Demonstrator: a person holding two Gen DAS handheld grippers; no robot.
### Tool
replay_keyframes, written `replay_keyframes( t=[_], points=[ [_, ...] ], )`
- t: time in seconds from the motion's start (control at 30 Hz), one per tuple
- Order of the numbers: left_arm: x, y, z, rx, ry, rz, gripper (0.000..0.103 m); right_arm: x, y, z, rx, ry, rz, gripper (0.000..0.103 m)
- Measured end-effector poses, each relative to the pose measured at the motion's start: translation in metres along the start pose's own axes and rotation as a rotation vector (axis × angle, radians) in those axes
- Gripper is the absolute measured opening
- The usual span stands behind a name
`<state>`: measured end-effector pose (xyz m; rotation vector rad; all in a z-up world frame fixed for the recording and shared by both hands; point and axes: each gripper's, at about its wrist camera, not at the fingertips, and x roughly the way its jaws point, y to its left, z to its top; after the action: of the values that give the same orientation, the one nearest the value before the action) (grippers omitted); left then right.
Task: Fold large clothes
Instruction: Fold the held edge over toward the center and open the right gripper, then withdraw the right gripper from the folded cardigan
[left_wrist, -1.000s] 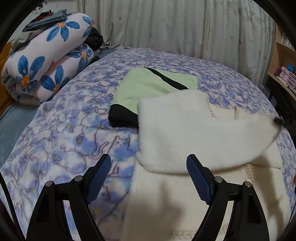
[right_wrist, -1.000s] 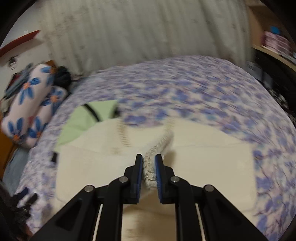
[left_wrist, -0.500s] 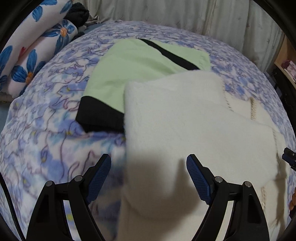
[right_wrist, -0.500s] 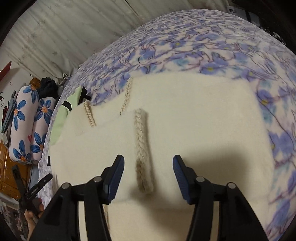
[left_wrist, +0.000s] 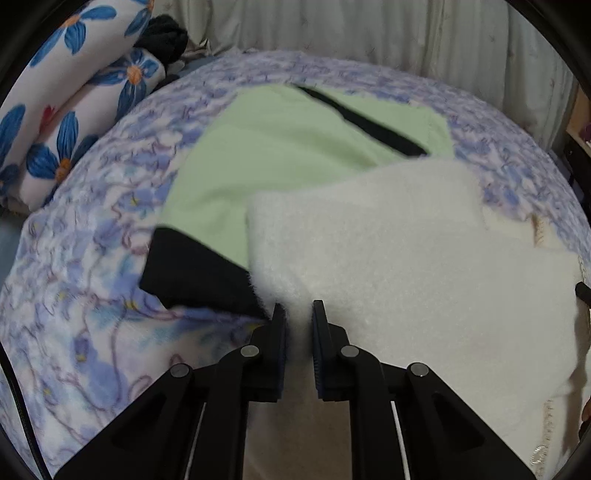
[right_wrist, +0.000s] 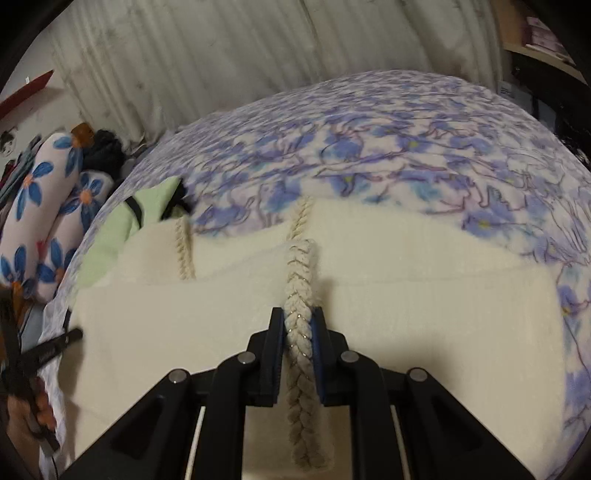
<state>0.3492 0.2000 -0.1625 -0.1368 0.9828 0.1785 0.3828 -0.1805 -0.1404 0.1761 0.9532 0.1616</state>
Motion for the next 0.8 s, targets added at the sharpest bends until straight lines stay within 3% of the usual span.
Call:
replay_keyframes(
  t=[0.07,0.2,0.33,0.47,0.6,0.7,0.8],
  points=[
    [0.001,-0.006,-0.004,0.037,-0.026,0.027,0.013,0.017,0.002,-0.007,-0.015,0.056,-0.039,0.016],
    [-0.013,-0.013,-0.007,0.127,-0.041,0.097,0.023,0.001,0.003,-0.008,-0.006,0.072,-0.053,0.023],
    [-0.043,0.000,-0.001,0.035,-0.039,0.064,0.028,-0.029,0.008,-0.016,-0.031,-0.002,-0.099,0.032],
    [-0.073,-0.013,-0.007,-0.013,-0.092,0.011,0.055,-0.044,0.038,-0.025,-0.056,-0.015,0.018,0.035],
    [-0.076,-0.053,-0.026,0.005,-0.106,-0.107,0.056,-0.030,0.091,-0.038,-0.117,0.039,0.136,0.035],
    [-0.054,-0.076,-0.043,-0.015,-0.049,-0.164,0.056,-0.010,0.119,-0.052,-0.170,0.084,0.173,0.035],
    [-0.027,-0.091,-0.059,0.016,0.008,-0.130,0.056,0.005,0.129,-0.062,-0.233,0.085,0.138,0.035]
  ],
)
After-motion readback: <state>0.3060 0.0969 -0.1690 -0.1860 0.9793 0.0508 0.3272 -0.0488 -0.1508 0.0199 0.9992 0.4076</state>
